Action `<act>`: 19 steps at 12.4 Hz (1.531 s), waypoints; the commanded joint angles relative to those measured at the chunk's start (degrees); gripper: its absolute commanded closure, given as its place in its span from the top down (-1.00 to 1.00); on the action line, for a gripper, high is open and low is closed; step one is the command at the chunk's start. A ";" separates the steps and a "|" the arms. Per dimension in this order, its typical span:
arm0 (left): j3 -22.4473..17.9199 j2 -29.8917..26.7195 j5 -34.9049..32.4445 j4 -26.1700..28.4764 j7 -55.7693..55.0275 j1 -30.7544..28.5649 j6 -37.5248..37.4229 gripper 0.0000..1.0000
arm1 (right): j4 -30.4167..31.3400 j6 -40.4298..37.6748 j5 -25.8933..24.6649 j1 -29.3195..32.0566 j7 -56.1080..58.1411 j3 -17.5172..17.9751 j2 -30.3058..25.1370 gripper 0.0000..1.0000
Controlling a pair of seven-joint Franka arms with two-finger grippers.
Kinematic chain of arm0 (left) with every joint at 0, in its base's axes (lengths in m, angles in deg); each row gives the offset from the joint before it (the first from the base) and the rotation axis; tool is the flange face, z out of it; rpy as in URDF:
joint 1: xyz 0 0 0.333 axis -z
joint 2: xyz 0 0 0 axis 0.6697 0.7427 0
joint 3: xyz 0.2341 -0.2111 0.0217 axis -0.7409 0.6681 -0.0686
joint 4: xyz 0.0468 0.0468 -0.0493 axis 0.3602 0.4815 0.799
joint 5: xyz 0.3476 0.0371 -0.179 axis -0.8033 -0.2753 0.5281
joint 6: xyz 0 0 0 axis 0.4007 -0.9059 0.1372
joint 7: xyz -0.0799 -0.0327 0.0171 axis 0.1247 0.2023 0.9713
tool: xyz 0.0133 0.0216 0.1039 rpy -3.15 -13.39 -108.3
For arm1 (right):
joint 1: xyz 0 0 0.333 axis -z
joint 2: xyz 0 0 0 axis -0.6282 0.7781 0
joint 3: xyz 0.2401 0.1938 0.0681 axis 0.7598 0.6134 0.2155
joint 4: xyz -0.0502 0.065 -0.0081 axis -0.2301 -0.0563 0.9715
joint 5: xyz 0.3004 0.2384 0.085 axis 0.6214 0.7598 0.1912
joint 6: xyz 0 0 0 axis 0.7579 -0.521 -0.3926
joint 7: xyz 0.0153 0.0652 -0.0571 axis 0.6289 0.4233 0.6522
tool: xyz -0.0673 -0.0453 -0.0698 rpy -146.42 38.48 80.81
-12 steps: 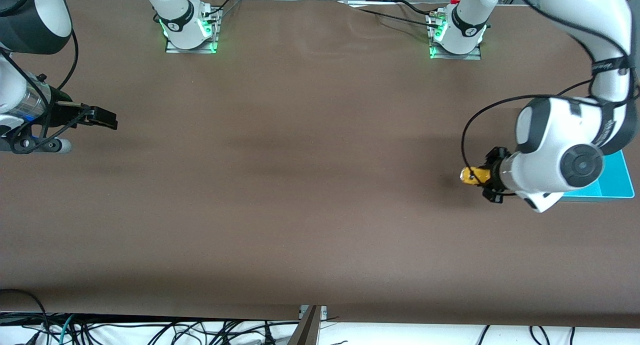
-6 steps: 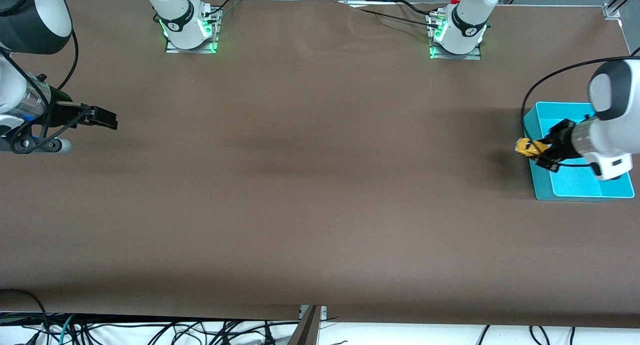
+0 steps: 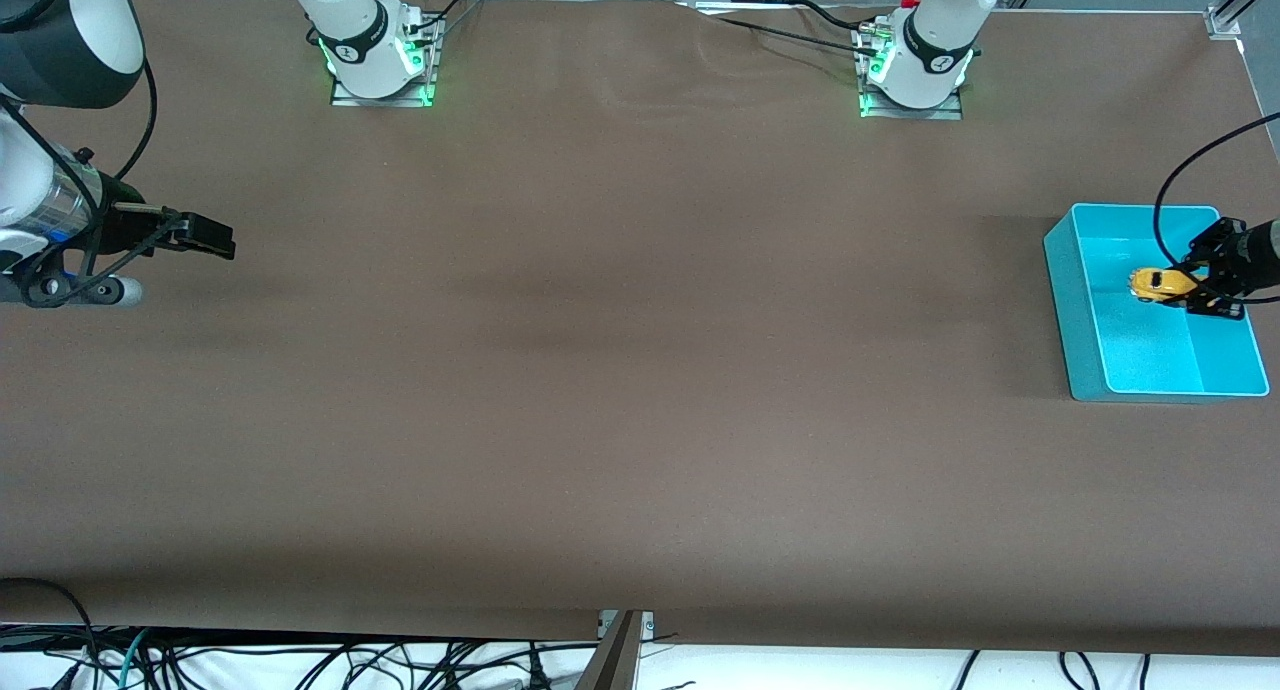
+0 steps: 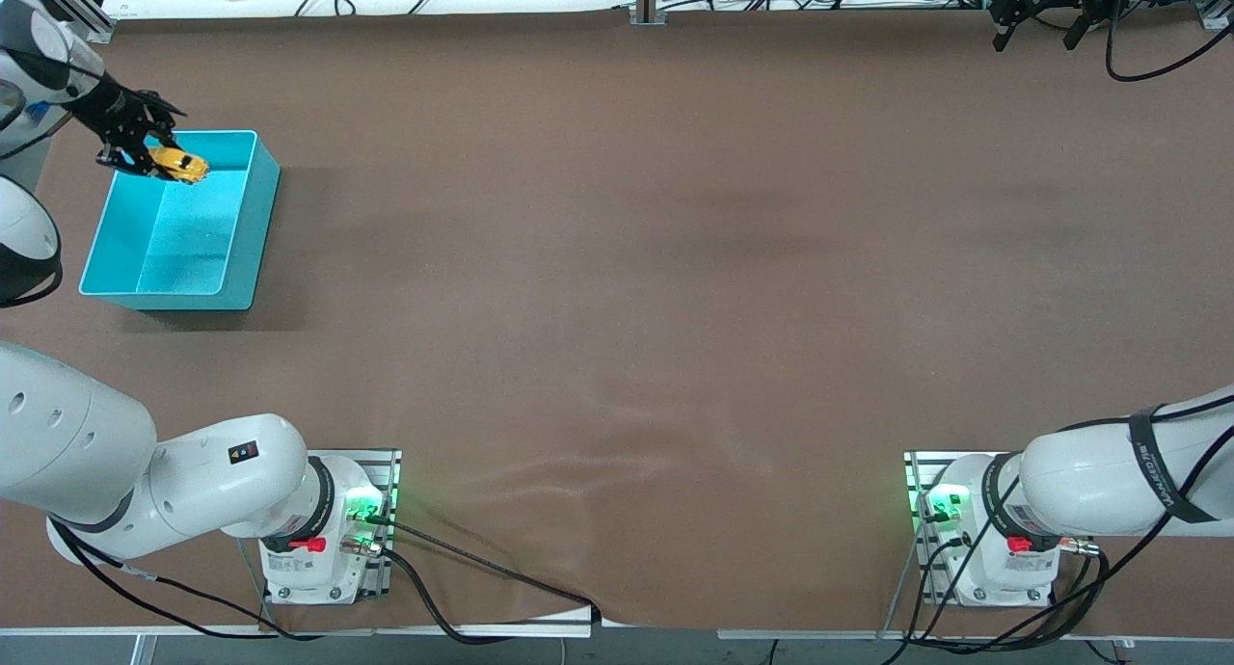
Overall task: Wind and store yellow beetle car
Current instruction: 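Lower the car into the blue bin and open the left gripper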
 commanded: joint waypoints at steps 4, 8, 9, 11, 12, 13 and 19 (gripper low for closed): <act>-0.07 4.02 3.65 7.82 0.06 -4.45 10.44 -1.00 | -0.68 -0.15 -0.57 -0.37 -0.75 -0.06 0.05 1.00; -0.07 6.31 3.82 9.65 0.14 -5.51 11.93 -0.96 | -0.68 -0.15 -0.57 -0.37 -1.10 -0.06 0.05 1.00; -0.07 6.49 3.82 11.32 0.58 -5.60 13.85 -0.87 | -0.68 -0.15 -0.57 -0.37 -1.10 -0.06 0.05 1.00; -0.07 6.84 3.65 14.31 0.93 -6.82 18.16 -0.80 | -0.68 -0.15 -0.57 -0.37 -1.01 -0.06 0.05 1.00; -0.07 7.19 3.56 14.58 1.02 -7.01 18.44 -0.74 | -0.68 -0.15 -0.57 -0.37 -1.01 -0.06 0.05 1.00; -0.07 7.63 3.21 14.76 1.02 -7.36 18.87 -0.58 | -0.68 -0.15 -0.57 -0.37 -1.01 -0.06 0.05 0.99; 0.28 5.19 3.04 12.75 2.52 -8.33 16.87 1.00 | -0.68 -0.06 -0.57 -0.37 -0.84 -0.06 0.14 1.00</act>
